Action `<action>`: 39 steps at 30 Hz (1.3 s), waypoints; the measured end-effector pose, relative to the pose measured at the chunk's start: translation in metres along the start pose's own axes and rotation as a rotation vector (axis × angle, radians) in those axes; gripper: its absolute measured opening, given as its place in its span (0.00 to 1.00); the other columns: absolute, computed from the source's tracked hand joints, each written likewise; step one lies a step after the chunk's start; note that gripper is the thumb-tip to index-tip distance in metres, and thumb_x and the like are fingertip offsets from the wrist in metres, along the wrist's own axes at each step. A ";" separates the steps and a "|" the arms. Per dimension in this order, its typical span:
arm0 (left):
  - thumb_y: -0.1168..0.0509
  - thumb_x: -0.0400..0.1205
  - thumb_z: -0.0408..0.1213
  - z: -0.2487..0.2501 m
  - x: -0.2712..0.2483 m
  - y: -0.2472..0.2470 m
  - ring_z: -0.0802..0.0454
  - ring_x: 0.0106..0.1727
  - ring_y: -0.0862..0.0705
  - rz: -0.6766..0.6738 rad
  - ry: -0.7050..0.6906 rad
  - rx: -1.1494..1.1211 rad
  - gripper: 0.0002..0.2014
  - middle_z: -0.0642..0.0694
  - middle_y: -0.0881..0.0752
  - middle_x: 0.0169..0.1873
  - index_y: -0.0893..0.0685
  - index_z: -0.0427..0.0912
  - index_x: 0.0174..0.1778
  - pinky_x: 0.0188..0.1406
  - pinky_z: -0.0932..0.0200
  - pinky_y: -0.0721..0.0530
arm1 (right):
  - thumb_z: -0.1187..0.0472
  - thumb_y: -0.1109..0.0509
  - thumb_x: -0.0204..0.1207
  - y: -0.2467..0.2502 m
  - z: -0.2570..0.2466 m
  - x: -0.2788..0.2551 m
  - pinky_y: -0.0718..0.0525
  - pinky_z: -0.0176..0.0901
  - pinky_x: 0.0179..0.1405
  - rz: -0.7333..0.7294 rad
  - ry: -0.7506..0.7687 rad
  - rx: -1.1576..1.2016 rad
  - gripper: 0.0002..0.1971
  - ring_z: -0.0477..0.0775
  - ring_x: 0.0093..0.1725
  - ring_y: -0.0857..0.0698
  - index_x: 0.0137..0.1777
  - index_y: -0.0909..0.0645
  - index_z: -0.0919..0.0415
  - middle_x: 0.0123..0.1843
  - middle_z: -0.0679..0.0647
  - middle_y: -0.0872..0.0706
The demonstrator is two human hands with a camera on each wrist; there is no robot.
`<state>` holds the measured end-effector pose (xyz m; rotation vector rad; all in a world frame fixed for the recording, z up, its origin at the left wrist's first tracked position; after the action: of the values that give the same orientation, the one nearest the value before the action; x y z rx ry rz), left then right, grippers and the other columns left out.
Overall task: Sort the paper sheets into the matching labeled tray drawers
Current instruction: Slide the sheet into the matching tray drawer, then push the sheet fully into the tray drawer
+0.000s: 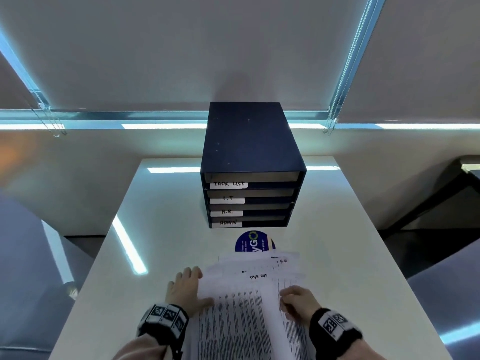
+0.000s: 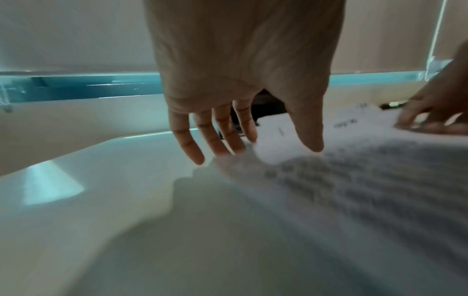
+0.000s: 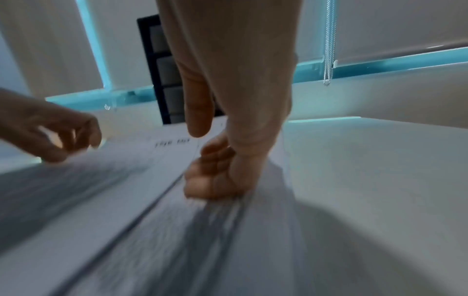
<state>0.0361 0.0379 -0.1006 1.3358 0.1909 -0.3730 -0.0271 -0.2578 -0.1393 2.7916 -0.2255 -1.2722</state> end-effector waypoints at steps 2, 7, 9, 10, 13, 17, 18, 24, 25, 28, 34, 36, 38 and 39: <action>0.30 0.72 0.58 -0.007 -0.009 -0.001 0.54 0.58 0.23 0.037 0.001 -0.034 0.26 0.55 0.24 0.56 0.30 0.52 0.60 0.58 0.60 0.23 | 0.77 0.35 0.74 0.004 0.012 -0.008 0.29 0.34 0.22 0.047 0.021 0.014 0.09 0.53 0.23 0.26 0.52 0.21 0.69 0.26 0.60 0.21; 0.32 0.74 0.46 0.018 -0.028 0.028 0.60 0.35 0.22 0.115 -0.118 -0.521 0.05 0.56 0.23 0.33 0.22 0.53 0.38 0.35 0.65 0.27 | 0.75 0.25 0.69 0.002 -0.004 -0.034 0.27 0.38 0.22 0.012 0.094 -0.039 0.24 0.54 0.21 0.25 0.63 0.28 0.64 0.31 0.60 0.22; 0.31 0.72 0.54 0.033 -0.038 0.048 0.65 0.27 0.24 0.071 -0.197 -0.869 0.15 0.54 0.21 0.30 0.20 0.46 0.43 0.31 0.69 0.26 | 0.72 0.23 0.69 0.002 -0.013 -0.044 0.26 0.41 0.28 -0.008 0.128 -0.045 0.25 0.55 0.26 0.24 0.61 0.30 0.63 0.30 0.59 0.23; 0.32 0.75 0.52 0.040 -0.039 0.055 0.67 0.27 0.22 0.025 -0.198 -0.964 0.16 0.52 0.20 0.30 0.22 0.43 0.47 0.31 0.71 0.25 | 0.70 0.22 0.70 0.002 -0.016 -0.047 0.27 0.41 0.28 -0.030 0.144 -0.039 0.22 0.55 0.26 0.25 0.59 0.29 0.63 0.30 0.58 0.23; 0.38 0.84 0.44 0.051 -0.036 0.072 0.52 0.44 0.11 -0.079 -0.163 -1.197 0.12 0.42 0.11 0.44 0.24 0.40 0.58 0.46 0.54 0.13 | 0.60 0.19 0.67 -0.005 -0.024 -0.064 0.22 0.38 0.31 -0.153 0.172 -0.021 0.18 0.54 0.30 0.16 0.54 0.18 0.63 0.38 0.58 0.12; 0.37 0.84 0.44 0.043 -0.019 0.086 0.38 0.64 0.17 -0.057 0.024 -1.445 0.26 0.31 0.19 0.66 0.31 0.35 0.74 0.68 0.36 0.24 | 0.61 0.19 0.67 -0.009 -0.023 -0.075 0.21 0.61 0.68 -0.278 0.158 0.074 0.28 0.66 0.63 0.15 0.67 0.21 0.69 0.60 0.68 0.13; 0.41 0.86 0.40 0.043 -0.016 0.090 0.37 0.62 0.17 -0.047 0.075 -1.508 0.23 0.29 0.19 0.65 0.33 0.33 0.75 0.66 0.37 0.22 | 0.67 0.24 0.71 -0.009 -0.027 -0.081 0.21 0.62 0.68 -0.306 0.176 0.133 0.23 0.66 0.62 0.14 0.66 0.21 0.71 0.60 0.67 0.12; 0.51 0.89 0.33 0.046 -0.007 0.101 0.38 0.53 0.16 -0.077 0.163 -1.619 0.18 0.29 0.17 0.57 0.28 0.31 0.72 0.52 0.46 0.18 | 0.73 0.32 0.75 -0.003 -0.045 -0.103 0.12 0.54 0.52 -0.411 0.262 0.273 0.17 0.66 0.57 0.12 0.65 0.21 0.68 0.61 0.67 0.13; 0.51 0.89 0.33 0.046 -0.007 0.099 0.38 0.52 0.16 -0.080 0.169 -1.622 0.18 0.30 0.17 0.56 0.29 0.31 0.72 0.51 0.46 0.18 | 0.72 0.31 0.74 -0.002 -0.045 -0.104 0.12 0.54 0.53 -0.413 0.262 0.270 0.18 0.66 0.57 0.12 0.65 0.20 0.67 0.61 0.67 0.13; 0.51 0.89 0.32 0.045 -0.004 0.096 0.38 0.52 0.16 -0.077 0.177 -1.618 0.18 0.29 0.17 0.57 0.29 0.30 0.73 0.54 0.45 0.18 | 0.69 0.28 0.68 -0.002 -0.048 -0.107 0.12 0.54 0.51 -0.408 0.257 0.267 0.21 0.65 0.56 0.11 0.63 0.19 0.66 0.60 0.66 0.12; 0.51 0.89 0.32 0.045 0.000 0.102 0.39 0.49 0.16 -0.033 0.183 -1.612 0.16 0.31 0.16 0.51 0.29 0.29 0.70 0.57 0.42 0.20 | 0.70 0.27 0.71 -0.002 -0.053 -0.111 0.15 0.45 0.55 -0.310 0.302 0.287 0.27 0.62 0.62 0.14 0.71 0.26 0.68 0.64 0.57 0.15; 0.50 0.89 0.32 0.046 0.010 0.114 0.37 0.51 0.17 0.010 0.181 -1.590 0.16 0.30 0.17 0.54 0.28 0.28 0.70 0.61 0.41 0.22 | 0.73 0.34 0.79 0.002 -0.059 -0.110 0.15 0.36 0.45 -0.215 0.351 0.271 0.18 0.55 0.51 0.11 0.68 0.26 0.66 0.56 0.54 0.12; 0.48 0.89 0.33 0.054 0.023 0.131 0.36 0.58 0.18 0.038 0.144 -1.561 0.18 0.29 0.19 0.60 0.29 0.28 0.72 0.64 0.41 0.22 | 0.75 0.40 0.81 0.006 -0.070 -0.108 0.15 0.41 0.32 -0.147 0.388 0.244 0.12 0.55 0.36 0.11 0.62 0.26 0.69 0.43 0.59 0.09; 0.47 0.88 0.34 0.059 0.032 0.140 0.36 0.59 0.18 0.042 0.121 -1.543 0.18 0.30 0.19 0.62 0.29 0.29 0.72 0.64 0.42 0.22 | 0.75 0.42 0.81 0.010 -0.078 -0.105 0.14 0.43 0.31 -0.115 0.394 0.249 0.11 0.57 0.34 0.11 0.61 0.25 0.69 0.41 0.61 0.09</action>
<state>0.1130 0.0019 0.0297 -0.1660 0.4285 -0.0274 -0.0377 -0.2511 -0.0085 3.2328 -0.2136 -0.7245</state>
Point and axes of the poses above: each hand's wrist, its own x-axis towards the middle knuckle, its own y-axis out of the back of the hand, z = x × y, the point moved 5 cm from there along x, towards the middle knuckle
